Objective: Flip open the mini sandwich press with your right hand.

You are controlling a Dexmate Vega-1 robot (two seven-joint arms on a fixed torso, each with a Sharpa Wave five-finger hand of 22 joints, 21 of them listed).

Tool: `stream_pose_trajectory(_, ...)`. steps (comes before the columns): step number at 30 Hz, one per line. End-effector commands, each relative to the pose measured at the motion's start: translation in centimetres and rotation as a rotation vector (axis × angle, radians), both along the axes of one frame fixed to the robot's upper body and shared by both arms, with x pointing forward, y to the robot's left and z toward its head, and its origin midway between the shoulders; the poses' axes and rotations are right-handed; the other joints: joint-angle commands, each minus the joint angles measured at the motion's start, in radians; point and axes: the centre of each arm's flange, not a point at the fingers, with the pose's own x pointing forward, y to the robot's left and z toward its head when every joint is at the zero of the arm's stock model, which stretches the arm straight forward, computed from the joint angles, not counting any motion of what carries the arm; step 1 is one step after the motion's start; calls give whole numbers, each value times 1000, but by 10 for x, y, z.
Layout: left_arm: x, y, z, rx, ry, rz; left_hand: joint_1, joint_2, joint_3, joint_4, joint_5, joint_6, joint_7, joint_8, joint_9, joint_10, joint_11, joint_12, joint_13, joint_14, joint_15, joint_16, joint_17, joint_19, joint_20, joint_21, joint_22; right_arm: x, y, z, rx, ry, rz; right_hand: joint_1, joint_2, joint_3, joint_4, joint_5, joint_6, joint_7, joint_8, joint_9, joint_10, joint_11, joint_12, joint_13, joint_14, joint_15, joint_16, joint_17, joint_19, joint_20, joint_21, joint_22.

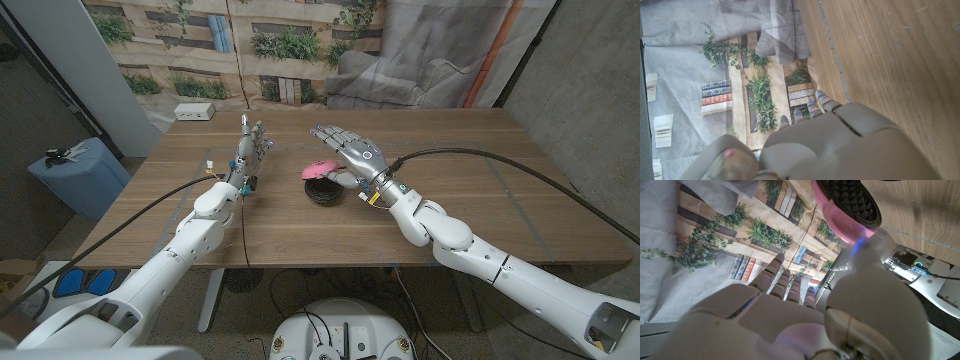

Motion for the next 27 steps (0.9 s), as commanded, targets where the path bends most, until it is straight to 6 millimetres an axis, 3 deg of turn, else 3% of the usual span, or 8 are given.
stream_pose_trajectory(1,0,0,0,0,0,0,0,52,-8,1,4,-34,-8,5,5,-5,0,7,2,-8,-37,3,3,3,-3,6,3,10,2,10,3,-18,-6,-2,2,2,1,1,4,-3,0,3,7,-2,1,3,8,6,1,5,3,7,-2,2)
stream_pose_trajectory(27,0,0,0,0,0,0,0,52,-8,1,4,-35,-8,5,5,-8,2,6,2,-10,-35,2,3,0,-3,5,3,21,0,27,24,-22,2,-5,6,2,1,1,37,-14,9,3,33,-6,9,3,17,6,2,5,12,10,0,2)
